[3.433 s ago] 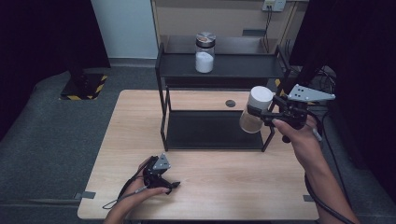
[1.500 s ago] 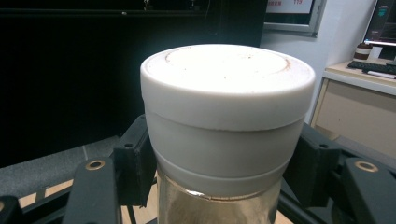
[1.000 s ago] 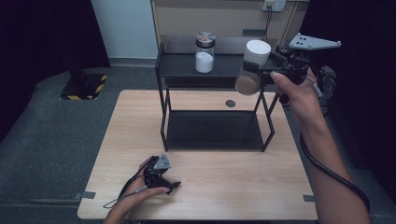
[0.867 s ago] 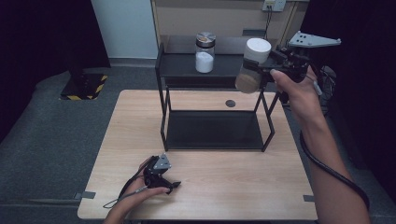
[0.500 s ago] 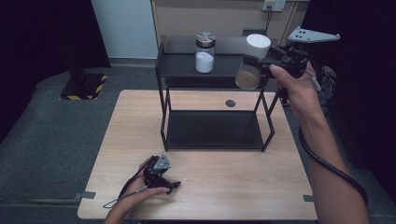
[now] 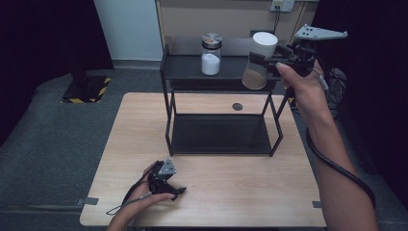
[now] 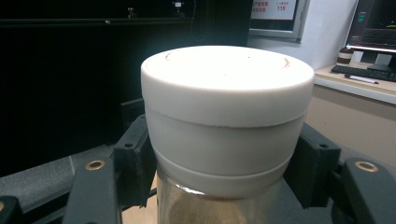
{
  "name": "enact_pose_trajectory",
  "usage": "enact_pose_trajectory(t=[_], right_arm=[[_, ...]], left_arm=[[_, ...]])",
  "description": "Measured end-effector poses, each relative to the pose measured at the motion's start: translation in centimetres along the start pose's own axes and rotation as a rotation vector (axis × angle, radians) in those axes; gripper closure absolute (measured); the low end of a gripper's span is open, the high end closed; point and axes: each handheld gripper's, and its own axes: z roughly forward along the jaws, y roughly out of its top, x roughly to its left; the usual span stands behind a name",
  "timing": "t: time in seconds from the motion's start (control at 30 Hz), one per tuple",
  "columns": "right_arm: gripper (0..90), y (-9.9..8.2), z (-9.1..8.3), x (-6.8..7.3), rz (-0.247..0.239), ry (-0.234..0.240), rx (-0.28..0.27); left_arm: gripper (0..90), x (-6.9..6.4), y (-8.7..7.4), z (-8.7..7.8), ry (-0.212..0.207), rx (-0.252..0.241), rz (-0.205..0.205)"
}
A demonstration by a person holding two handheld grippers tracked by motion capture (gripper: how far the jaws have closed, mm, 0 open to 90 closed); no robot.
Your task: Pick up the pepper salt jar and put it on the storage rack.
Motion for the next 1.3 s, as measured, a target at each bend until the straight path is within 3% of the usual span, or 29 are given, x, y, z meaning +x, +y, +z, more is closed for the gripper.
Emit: enact_pose_trajectory(t=[1.3], right_arm=[[36.3, 0.5, 3.2, -2.1, 0.018, -0.030, 0.006]], left_arm=[[0.0, -0.2, -0.1, -0.1, -0.006, 0.001, 0.007]])
